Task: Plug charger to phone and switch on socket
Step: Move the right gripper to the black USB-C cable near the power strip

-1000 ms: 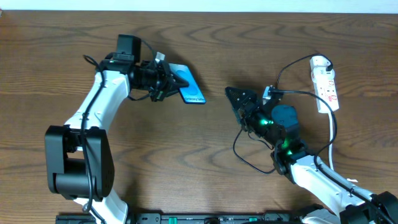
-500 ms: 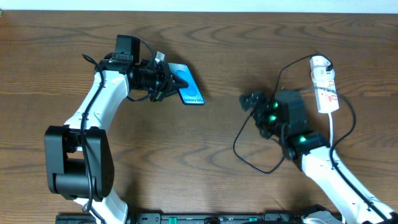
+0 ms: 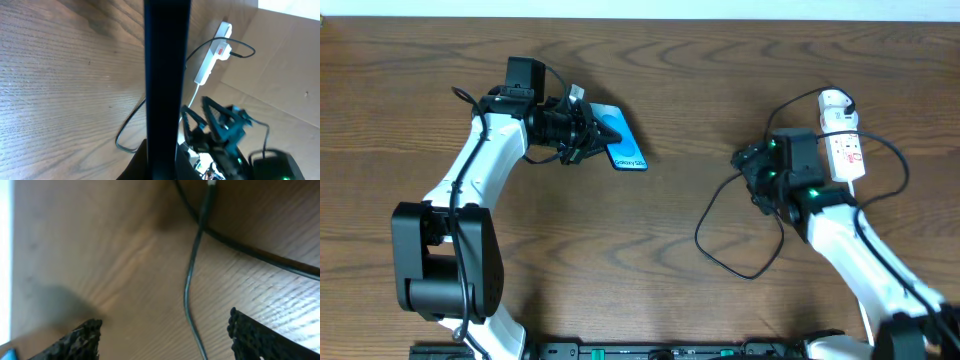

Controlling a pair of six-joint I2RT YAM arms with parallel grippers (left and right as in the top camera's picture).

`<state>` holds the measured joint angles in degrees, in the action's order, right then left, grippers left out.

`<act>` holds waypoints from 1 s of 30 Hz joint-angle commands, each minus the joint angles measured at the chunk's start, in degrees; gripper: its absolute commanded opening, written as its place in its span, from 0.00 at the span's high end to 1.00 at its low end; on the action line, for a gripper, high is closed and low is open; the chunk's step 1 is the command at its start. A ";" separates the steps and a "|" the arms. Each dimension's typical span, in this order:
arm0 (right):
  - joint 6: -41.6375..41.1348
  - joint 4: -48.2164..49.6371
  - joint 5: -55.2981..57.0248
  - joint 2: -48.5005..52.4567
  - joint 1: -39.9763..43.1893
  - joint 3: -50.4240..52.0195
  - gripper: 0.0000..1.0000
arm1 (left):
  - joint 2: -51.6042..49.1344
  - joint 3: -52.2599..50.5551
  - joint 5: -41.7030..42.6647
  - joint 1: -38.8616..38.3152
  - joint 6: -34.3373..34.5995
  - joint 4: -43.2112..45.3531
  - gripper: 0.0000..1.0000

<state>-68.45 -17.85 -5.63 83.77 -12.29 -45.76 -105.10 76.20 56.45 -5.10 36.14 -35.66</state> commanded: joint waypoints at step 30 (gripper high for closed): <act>-5.20 8.98 4.50 22.38 -0.17 -2.25 0.78 | 1.16 0.72 1.33 -0.07 -0.76 -3.13 0.93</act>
<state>-73.23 -7.20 -1.67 102.06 -12.34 -49.67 -105.10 76.20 56.42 -5.08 36.14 -38.76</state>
